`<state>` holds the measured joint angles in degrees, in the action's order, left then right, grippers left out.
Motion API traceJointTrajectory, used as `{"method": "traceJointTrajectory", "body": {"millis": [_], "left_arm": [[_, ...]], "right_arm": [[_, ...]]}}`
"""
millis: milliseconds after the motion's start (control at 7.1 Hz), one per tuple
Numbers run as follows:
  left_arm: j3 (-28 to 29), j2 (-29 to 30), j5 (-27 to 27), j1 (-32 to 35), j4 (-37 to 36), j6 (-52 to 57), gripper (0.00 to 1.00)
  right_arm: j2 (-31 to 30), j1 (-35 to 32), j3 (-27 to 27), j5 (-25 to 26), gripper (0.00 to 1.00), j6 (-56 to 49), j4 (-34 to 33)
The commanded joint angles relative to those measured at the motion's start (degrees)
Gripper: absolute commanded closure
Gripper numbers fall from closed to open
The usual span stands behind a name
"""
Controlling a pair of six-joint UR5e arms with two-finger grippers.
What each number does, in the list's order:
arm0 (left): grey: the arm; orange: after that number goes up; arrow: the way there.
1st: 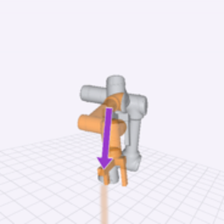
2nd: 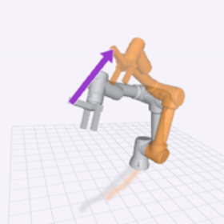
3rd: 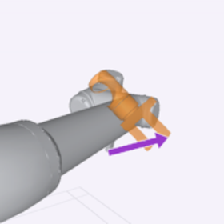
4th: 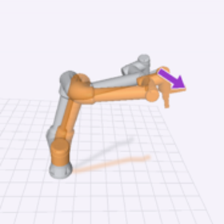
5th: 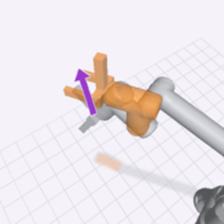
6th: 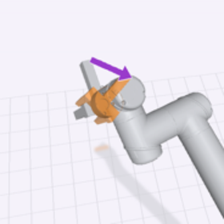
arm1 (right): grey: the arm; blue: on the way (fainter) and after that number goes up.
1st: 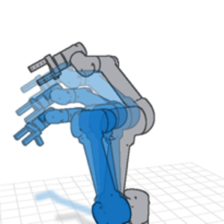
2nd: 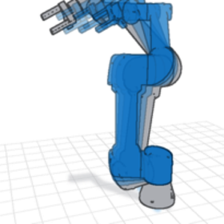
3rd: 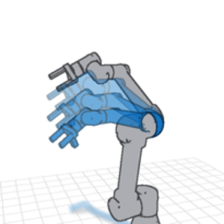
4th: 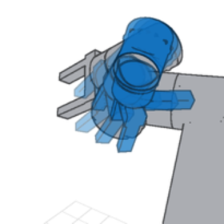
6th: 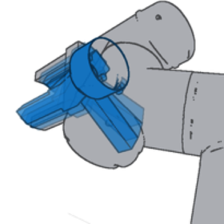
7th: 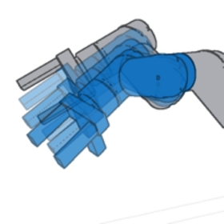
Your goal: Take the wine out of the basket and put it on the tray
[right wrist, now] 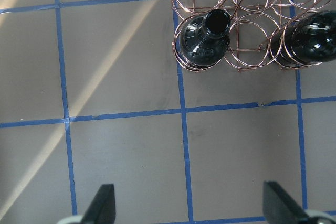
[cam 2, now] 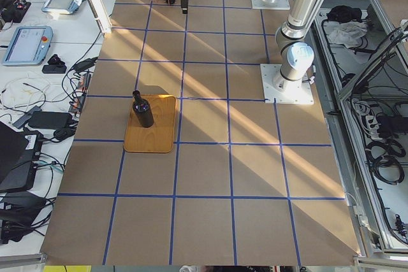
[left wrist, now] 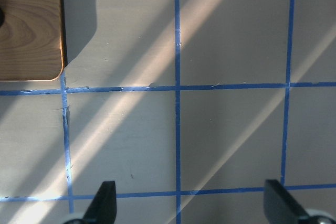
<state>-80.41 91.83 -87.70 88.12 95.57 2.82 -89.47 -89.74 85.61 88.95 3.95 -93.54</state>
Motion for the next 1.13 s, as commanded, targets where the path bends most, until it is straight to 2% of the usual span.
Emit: {"method": "traceJointTrajectory", "body": {"millis": [0,282,564,987], "left_arm": [[-3.16,-0.77,-0.19,4.17,-3.98,-3.59,0.0],[-3.17,-1.03,-0.54,4.08,-3.9,-3.96,0.0],[-3.08,-1.56,-3.78,2.77,-3.38,-3.43,0.0],[-3.26,-1.65,-2.74,2.85,-3.55,-3.52,0.0]], "right_arm": [[0.0,0.0,0.0,0.0,0.0,0.0,0.03],[0.0,0.0,0.0,0.0,0.0,0.0,0.03],[0.0,0.0,0.0,0.09,0.0,0.0,0.03],[0.0,0.0,0.0,0.09,0.0,0.0,-0.06]]}}
